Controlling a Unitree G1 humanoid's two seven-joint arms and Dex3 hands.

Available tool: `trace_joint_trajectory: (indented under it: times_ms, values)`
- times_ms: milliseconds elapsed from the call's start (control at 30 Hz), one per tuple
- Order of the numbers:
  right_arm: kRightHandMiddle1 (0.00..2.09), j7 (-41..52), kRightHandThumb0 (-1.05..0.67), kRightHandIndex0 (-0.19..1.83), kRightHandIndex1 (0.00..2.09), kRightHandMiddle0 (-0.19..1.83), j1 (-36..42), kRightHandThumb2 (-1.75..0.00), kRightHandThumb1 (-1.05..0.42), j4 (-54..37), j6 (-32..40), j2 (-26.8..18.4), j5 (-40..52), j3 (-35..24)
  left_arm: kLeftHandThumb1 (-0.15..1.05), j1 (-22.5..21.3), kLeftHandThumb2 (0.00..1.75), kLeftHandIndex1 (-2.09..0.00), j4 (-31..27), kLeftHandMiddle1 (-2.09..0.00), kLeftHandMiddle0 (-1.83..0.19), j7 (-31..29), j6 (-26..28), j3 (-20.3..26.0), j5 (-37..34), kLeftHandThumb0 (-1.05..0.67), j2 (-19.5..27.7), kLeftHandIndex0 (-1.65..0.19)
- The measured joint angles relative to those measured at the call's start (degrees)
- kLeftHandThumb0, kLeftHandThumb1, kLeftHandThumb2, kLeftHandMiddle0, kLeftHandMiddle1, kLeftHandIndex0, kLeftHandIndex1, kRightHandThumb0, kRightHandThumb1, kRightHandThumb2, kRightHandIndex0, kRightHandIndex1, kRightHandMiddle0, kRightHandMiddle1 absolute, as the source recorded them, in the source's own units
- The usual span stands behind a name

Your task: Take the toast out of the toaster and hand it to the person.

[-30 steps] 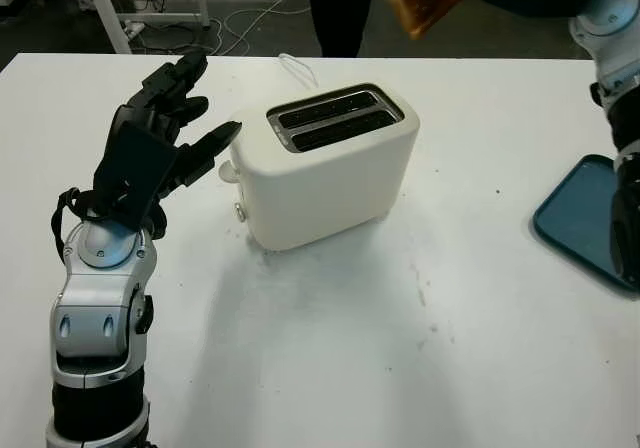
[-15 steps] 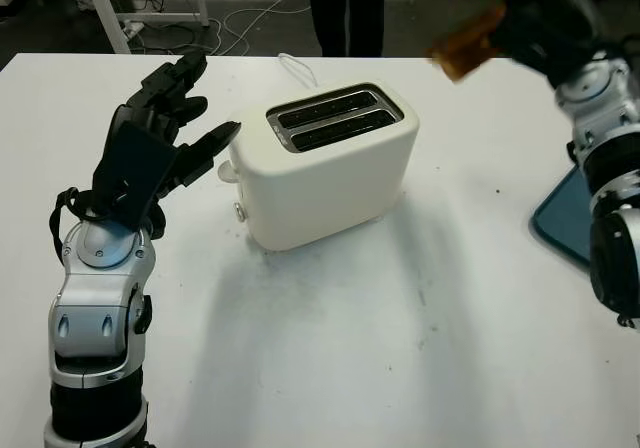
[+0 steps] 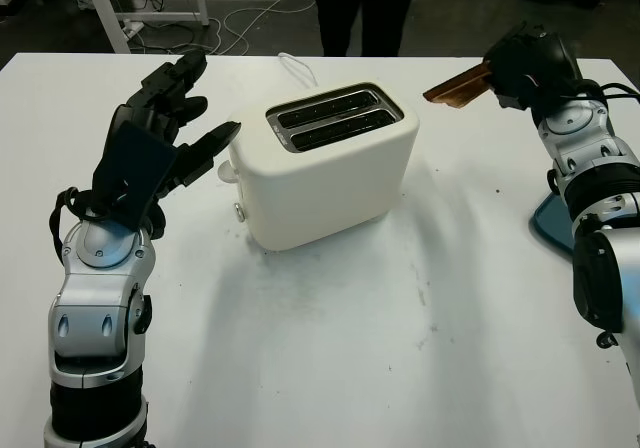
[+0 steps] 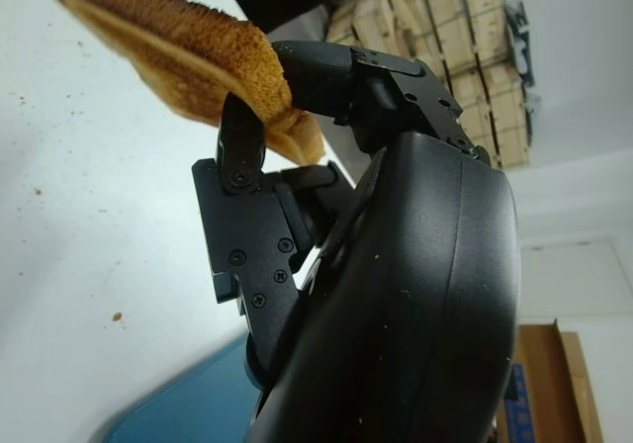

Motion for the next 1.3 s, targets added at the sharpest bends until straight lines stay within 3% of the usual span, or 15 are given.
trace_joint_trajectory:
  times_ms: [300,633,1000,1300]
  values:
    - [1.75,0.1,-0.23,0.87,1.75,0.58,0.2,-0.32,-0.92,0.0,-1.2,0.0,0.0,0.3,0.92,0.0,0.16,-0.02,0.0,-0.81,0.0,0.0,0.0,0.0,0.0,-0.42,0.0,-0.36]
    - [1.75,0.7,-0.2,0.81,1.75,0.48,0.3,-0.34,-0.92,0.0,-1.5,0.1,0.2,0.0,0.92,0.0,0.15,-0.02,0.0,-0.81,0.0,0.0,0.0,0.1,-0.1,-0.43,-0.2,-0.35]
    - [1.75,0.0,-0.21,0.87,1.75,0.6,0.3,-0.32,-0.92,0.0,-1.7,0.2,0.0,0.6,0.92,0.0,0.15,-0.02,0.0,-0.82,0.0,0.0,0.0,0.2,0.0,-0.42,-0.3,-0.36]
    - [1.75,0.4,-0.2,0.88,1.75,0.58,0.3,-0.33,-0.92,0.0,-1.8,0.4,0.1,0.5,0.92,0.0,0.16,-0.03,0.0,-0.81,0.0,0.0,0.0,0.2,0.0,-0.42,-0.3,-0.36]
